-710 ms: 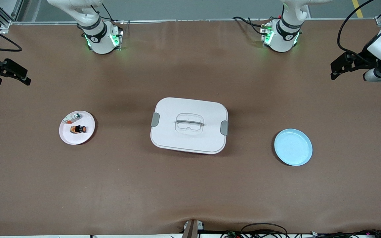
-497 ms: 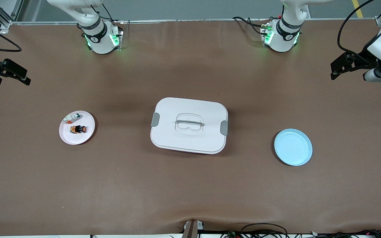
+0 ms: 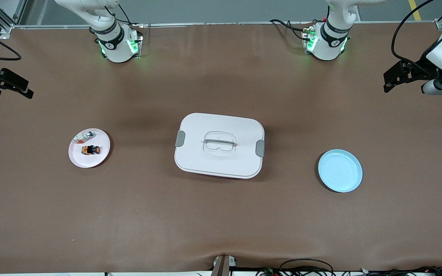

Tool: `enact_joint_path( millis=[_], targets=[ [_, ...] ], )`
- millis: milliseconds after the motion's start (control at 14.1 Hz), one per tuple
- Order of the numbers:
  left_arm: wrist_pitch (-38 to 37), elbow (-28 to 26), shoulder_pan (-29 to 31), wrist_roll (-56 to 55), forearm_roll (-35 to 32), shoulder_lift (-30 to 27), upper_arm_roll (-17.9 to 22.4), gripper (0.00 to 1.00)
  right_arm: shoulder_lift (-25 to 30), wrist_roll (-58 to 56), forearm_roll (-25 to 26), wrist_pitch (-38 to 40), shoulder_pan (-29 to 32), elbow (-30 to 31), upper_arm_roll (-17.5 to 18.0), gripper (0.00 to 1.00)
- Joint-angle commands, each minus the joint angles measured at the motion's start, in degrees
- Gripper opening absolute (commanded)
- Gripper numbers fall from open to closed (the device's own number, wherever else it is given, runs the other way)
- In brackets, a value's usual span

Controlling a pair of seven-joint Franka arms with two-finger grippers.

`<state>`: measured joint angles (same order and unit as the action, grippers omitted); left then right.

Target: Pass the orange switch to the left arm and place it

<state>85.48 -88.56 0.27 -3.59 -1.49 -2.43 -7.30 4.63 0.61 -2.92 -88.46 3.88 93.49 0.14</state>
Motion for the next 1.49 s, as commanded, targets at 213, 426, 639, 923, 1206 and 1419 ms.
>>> enact_joint_path(
  millis=[213,426,639,923,1206,1419],
  targets=[
    [0.0,0.4,0.4,1.0,0.4,0.4,0.2,1.0,1.7,1.9,-0.7,0.3,0.4,1.3,0.6,1.0],
    [0.0,0.3,0.3,1.0,0.7,0.8,0.2,1.0,1.7,2.0,-0.7,0.3,0.3,1.3,0.6,1.0],
    [0.1,0.1,0.3,1.0,0.8,0.8,0.2,1.0,1.6,1.9,-0.7,0.2,0.3,1.3,0.6,1.0],
    [0.1,0.0,0.2,0.7,0.8,0.8,0.2,1.0,1.3,1.9,-0.4,0.8,0.3,0.2,0.7,1.0],
    [0.1,-0.1,0.2,0.7,0.9,0.8,0.2,1.0,-1.4,1.7,0.5,2.8,0.4,-0.8,0.7,1.0],
    [0.1,-0.1,0.2,0.8,0.9,0.8,0.1,1.0,-4.8,1.2,0.3,3.2,1.0,-1.3,0.6,1.0]
  ],
)
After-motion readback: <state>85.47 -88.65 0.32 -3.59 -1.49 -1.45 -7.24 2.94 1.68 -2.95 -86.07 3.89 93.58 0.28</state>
